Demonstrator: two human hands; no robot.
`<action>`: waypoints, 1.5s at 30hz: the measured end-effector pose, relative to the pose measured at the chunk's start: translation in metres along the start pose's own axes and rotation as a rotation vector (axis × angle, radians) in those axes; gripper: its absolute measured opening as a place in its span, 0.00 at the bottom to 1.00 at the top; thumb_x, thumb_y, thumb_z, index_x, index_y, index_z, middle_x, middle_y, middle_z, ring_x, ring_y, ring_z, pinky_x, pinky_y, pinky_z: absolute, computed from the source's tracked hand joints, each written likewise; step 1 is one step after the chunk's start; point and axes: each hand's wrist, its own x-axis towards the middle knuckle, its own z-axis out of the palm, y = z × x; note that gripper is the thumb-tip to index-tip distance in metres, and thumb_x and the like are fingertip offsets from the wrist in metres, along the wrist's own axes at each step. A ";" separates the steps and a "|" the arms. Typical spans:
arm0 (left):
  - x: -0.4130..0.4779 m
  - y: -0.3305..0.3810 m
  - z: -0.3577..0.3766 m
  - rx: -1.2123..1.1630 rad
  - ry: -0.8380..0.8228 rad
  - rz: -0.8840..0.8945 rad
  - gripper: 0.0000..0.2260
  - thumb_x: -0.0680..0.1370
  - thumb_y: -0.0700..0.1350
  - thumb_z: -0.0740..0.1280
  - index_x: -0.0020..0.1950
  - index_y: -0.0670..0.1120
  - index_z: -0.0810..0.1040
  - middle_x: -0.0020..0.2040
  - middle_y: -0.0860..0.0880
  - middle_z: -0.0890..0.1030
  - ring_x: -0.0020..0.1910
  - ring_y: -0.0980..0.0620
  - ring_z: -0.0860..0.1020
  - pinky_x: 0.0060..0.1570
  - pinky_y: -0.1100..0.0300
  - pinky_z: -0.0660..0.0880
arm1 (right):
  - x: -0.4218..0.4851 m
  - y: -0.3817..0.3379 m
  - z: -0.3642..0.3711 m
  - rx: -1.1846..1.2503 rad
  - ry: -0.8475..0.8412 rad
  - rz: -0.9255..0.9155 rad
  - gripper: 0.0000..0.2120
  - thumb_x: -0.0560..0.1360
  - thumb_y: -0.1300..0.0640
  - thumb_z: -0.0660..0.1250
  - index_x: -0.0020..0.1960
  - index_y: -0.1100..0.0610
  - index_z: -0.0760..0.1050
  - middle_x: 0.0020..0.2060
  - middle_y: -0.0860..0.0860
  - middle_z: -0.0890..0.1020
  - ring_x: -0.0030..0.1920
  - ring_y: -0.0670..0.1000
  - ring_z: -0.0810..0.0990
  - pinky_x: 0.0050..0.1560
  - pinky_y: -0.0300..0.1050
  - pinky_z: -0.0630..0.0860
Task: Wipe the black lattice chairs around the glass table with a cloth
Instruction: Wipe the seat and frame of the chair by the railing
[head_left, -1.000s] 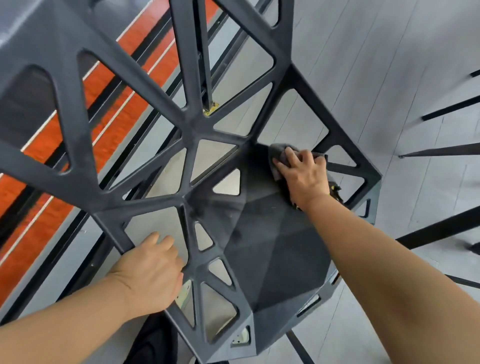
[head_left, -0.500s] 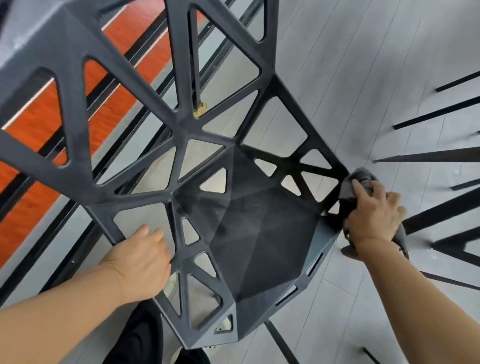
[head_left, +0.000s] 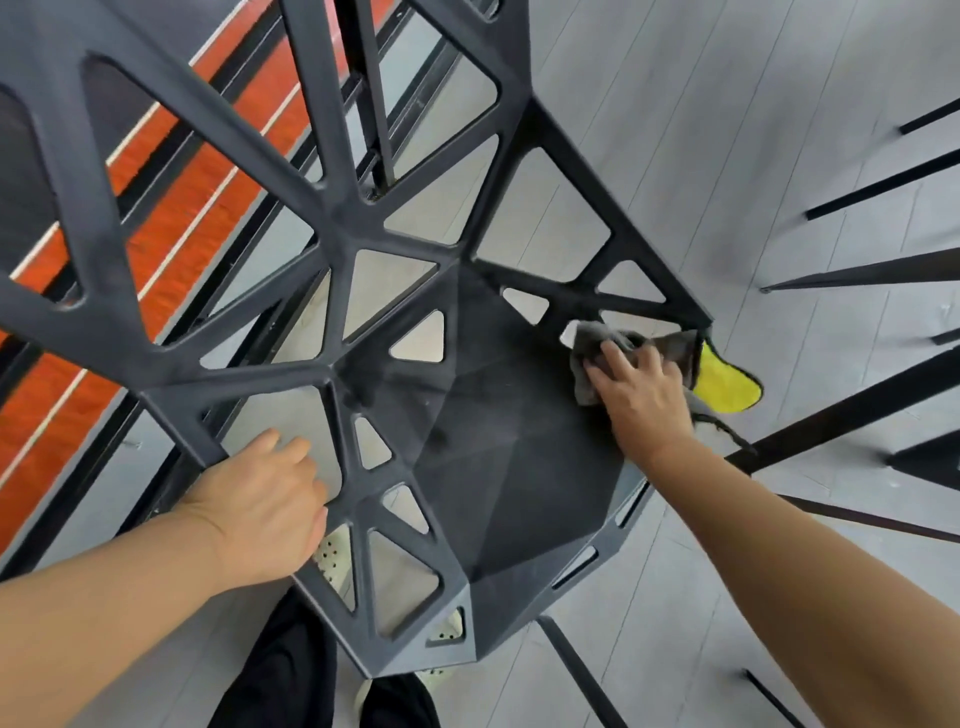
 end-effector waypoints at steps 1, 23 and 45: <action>0.000 -0.001 0.001 -0.007 0.041 -0.011 0.19 0.72 0.48 0.52 0.25 0.45 0.75 0.24 0.45 0.72 0.29 0.45 0.70 0.35 0.51 0.68 | -0.011 0.013 0.003 -0.034 0.015 -0.017 0.24 0.63 0.63 0.75 0.59 0.55 0.79 0.58 0.57 0.76 0.46 0.63 0.73 0.39 0.54 0.72; 0.000 0.013 -0.018 0.087 -0.299 -0.008 0.20 0.81 0.50 0.45 0.55 0.48 0.76 0.54 0.47 0.78 0.55 0.46 0.70 0.59 0.51 0.64 | -0.067 -0.033 0.025 0.531 -0.068 0.613 0.36 0.70 0.69 0.62 0.74 0.45 0.61 0.75 0.51 0.59 0.68 0.59 0.57 0.63 0.59 0.62; -0.004 0.069 0.020 0.093 0.017 0.176 0.39 0.74 0.65 0.40 0.70 0.39 0.70 0.67 0.37 0.72 0.73 0.40 0.62 0.71 0.42 0.48 | -0.086 -0.002 0.041 0.881 -0.057 0.821 0.37 0.71 0.71 0.56 0.75 0.45 0.58 0.77 0.51 0.51 0.75 0.57 0.50 0.75 0.46 0.48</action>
